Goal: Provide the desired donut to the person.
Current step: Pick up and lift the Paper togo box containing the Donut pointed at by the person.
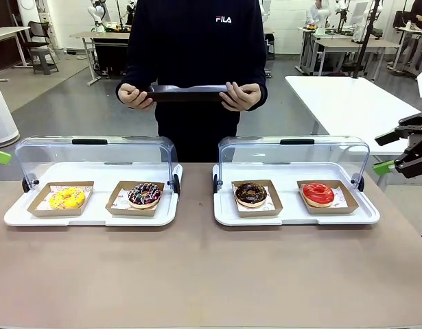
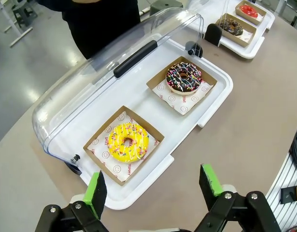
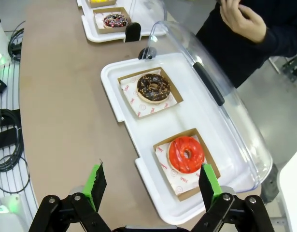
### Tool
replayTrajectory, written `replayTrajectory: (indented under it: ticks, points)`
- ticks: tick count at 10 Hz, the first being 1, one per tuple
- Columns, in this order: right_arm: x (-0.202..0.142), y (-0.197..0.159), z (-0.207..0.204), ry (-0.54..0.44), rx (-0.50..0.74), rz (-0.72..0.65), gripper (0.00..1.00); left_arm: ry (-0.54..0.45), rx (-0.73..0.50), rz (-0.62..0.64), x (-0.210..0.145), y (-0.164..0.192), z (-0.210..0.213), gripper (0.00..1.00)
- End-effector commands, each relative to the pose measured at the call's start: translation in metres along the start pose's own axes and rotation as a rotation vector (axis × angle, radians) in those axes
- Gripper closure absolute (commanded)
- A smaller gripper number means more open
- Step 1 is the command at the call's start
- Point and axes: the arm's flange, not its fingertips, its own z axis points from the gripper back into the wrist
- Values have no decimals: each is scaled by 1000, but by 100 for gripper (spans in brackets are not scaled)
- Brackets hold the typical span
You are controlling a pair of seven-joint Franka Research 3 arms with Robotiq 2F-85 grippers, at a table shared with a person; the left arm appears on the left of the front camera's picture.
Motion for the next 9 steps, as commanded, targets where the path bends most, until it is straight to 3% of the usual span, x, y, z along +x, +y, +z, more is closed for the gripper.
replayTrajectory:
  ticks: [1, 6, 9]
  points:
    - [-18, 47, -16, -58, 0, 62, 0, -27, 2, -19, -37, -40, -10, 0]
    - [-13, 45, -11, -174, 5, 46, 0, -20, -2, -32, -34, -35, -10, 0]
    - [-8, 43, -10, -187, 10, 16, 0, -20, -10, -36, -32, -32, -11, 0]
